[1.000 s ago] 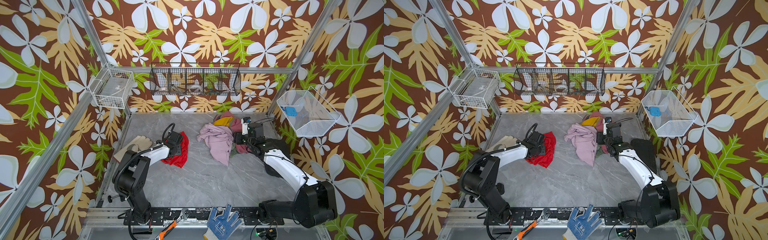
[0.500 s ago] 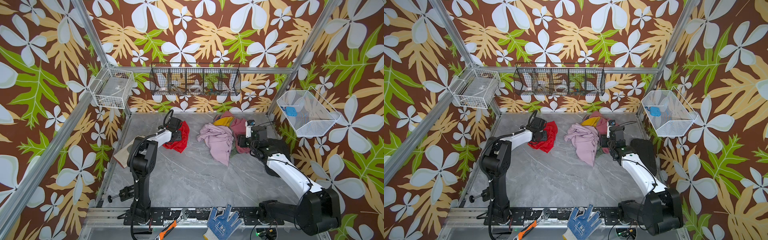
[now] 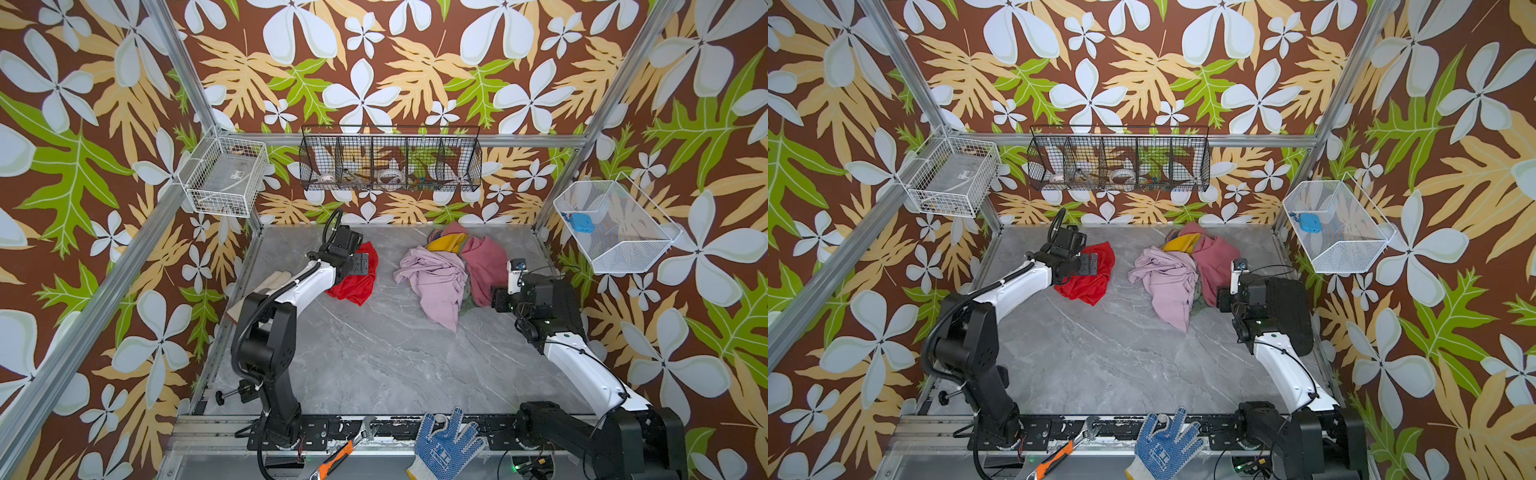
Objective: Pick out a specific cloth from the pile
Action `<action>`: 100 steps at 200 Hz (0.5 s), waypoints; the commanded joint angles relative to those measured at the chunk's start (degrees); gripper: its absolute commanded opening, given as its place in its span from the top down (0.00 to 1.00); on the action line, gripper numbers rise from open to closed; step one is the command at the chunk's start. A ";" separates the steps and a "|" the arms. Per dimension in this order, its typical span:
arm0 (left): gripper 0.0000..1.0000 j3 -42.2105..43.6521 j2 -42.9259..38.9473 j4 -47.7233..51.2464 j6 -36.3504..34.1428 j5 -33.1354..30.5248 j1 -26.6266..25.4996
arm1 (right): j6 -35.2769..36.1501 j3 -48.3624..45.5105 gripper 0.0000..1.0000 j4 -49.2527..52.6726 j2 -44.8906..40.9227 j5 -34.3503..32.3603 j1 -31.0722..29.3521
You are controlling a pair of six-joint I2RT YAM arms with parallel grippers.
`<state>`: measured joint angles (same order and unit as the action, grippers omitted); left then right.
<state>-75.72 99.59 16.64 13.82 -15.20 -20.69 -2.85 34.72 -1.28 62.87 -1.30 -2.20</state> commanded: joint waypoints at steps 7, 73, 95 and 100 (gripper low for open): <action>0.00 7.65 -8.71 -8.38 2.81 -3.91 -1.02 | 1.50 -5.36 0.30 -9.78 -1.33 -0.26 1.24; 0.00 36.80 -33.21 -22.98 4.26 -18.35 -1.14 | 0.69 -21.27 0.27 -44.68 5.45 -4.56 1.28; 0.00 43.46 -39.31 -27.49 1.93 -22.03 -1.00 | 0.48 -21.74 0.26 -53.11 9.90 -6.00 1.23; 0.00 44.99 -40.38 -29.11 1.20 -22.89 -0.94 | -0.85 -21.80 0.25 -54.51 10.70 -6.28 1.43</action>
<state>-35.66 63.24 -3.84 17.80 -31.11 -21.80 -2.37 13.23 -39.66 70.74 -5.06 -0.91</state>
